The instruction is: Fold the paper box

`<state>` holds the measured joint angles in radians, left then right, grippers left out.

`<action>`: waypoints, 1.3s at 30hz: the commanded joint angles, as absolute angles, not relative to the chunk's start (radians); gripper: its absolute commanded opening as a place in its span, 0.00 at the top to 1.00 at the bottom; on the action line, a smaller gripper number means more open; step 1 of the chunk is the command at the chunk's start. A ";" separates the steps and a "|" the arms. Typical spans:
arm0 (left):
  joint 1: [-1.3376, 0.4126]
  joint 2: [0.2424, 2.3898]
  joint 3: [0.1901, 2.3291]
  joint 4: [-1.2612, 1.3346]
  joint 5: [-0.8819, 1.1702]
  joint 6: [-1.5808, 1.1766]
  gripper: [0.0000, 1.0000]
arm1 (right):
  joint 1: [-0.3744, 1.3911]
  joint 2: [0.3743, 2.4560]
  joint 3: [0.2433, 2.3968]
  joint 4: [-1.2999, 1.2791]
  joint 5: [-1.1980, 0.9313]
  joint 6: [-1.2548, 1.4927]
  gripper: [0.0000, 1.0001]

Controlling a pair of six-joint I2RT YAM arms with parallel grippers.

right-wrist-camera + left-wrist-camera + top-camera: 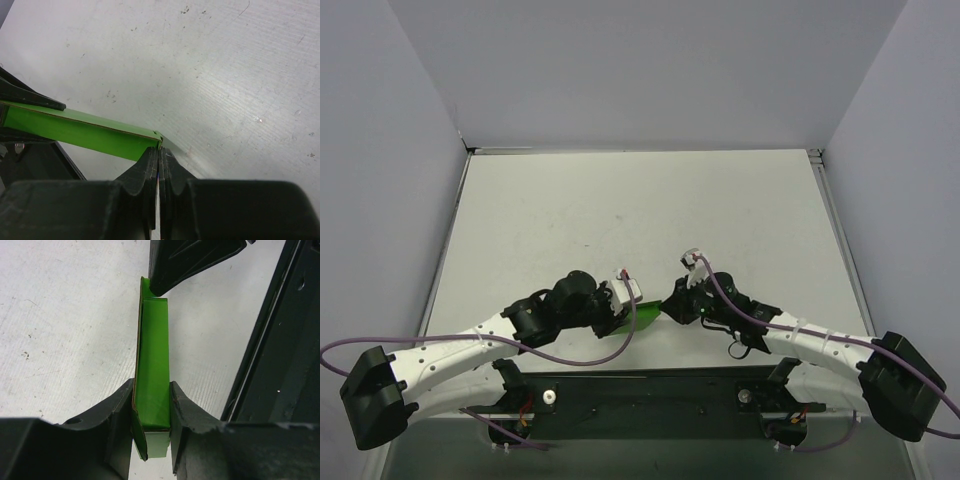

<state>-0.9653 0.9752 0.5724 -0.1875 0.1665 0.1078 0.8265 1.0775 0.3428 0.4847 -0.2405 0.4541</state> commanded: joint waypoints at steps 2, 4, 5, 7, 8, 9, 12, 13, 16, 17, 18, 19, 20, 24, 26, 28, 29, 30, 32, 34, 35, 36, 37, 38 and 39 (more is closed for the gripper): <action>-0.977 0.968 0.575 -0.143 0.184 0.097 0.95 | 0.870 1.084 0.411 0.597 -0.267 0.489 1.00; -0.979 0.969 0.574 -0.143 0.186 0.095 0.95 | 0.874 1.091 0.416 0.597 -0.264 0.492 1.00; -0.977 0.969 0.575 -0.144 0.184 0.095 0.95 | 0.879 1.091 0.416 0.597 -0.262 0.491 1.00; -0.979 0.969 0.575 -0.143 0.183 0.094 0.95 | 0.885 1.097 0.416 0.598 -0.258 0.491 1.00; -0.979 0.969 0.577 -0.146 0.183 0.094 0.95 | 0.890 1.097 0.414 0.598 -0.258 0.494 1.00; -0.977 0.969 0.577 -0.147 0.183 0.092 0.96 | 0.891 1.098 0.414 0.601 -0.256 0.495 1.00; -0.979 0.973 0.578 -0.146 0.181 0.092 0.96 | 0.900 1.100 0.417 0.600 -0.255 0.499 1.00; -0.977 0.971 0.578 -0.147 0.183 0.091 0.96 | 0.902 1.101 0.417 0.598 -0.253 0.497 1.00; -0.979 0.979 0.580 -0.149 0.178 0.089 0.96 | 0.910 1.109 0.414 0.597 -0.250 0.502 1.00; -0.977 0.979 0.580 -0.150 0.179 0.089 0.96 | 0.911 1.109 0.410 0.603 -0.249 0.505 1.00; -0.977 0.979 0.581 -0.150 0.176 0.089 0.96 | 0.914 1.111 0.408 0.603 -0.249 0.509 1.00; -0.977 0.979 0.581 -0.150 0.176 0.089 0.96 | 0.917 1.109 0.407 0.603 -0.249 0.514 1.00; -0.977 0.977 0.580 -0.150 0.175 0.089 0.96 | 0.919 1.108 0.407 0.603 -0.247 0.518 1.00; -0.979 0.980 0.581 -0.152 0.172 0.089 0.96 | 0.936 1.106 0.413 0.606 -0.241 0.526 1.00; -0.979 0.980 0.580 -0.152 0.167 0.089 0.96 | 0.943 1.106 0.416 0.598 -0.241 0.528 1.00; -0.980 0.983 0.581 -0.153 0.164 0.089 0.97 | 0.951 1.103 0.417 0.597 -0.239 0.528 1.00; -0.980 0.985 0.581 -0.153 0.166 0.089 0.97 | 0.951 1.101 0.417 0.594 -0.239 0.528 1.00; -0.982 0.985 0.583 -0.153 0.166 0.089 0.97 | 0.954 1.098 0.417 0.592 -0.239 0.529 1.00; -0.982 0.986 0.583 -0.155 0.161 0.090 0.97 | 0.960 1.094 0.420 0.586 -0.238 0.532 1.00; -0.985 0.988 0.584 -0.158 0.158 0.089 0.97 | 0.963 1.092 0.419 0.578 -0.232 0.531 1.00; -0.983 0.986 0.584 -0.158 0.158 0.089 0.97 | 0.968 1.092 0.417 0.575 -0.232 0.529 1.00; -0.985 0.986 0.586 -0.158 0.158 0.089 0.97 | 0.969 1.095 0.414 0.575 -0.229 0.531 1.00; -0.985 0.986 0.587 -0.158 0.158 0.087 0.97 | 0.971 1.097 0.411 0.575 -0.222 0.532 1.00; -0.983 0.986 0.586 -0.158 0.155 0.087 0.97 | 0.973 1.100 0.405 0.572 -0.221 0.532 1.00; -0.985 0.985 0.587 -0.160 0.153 0.086 0.97 | 0.977 1.106 0.402 0.569 -0.216 0.534 1.00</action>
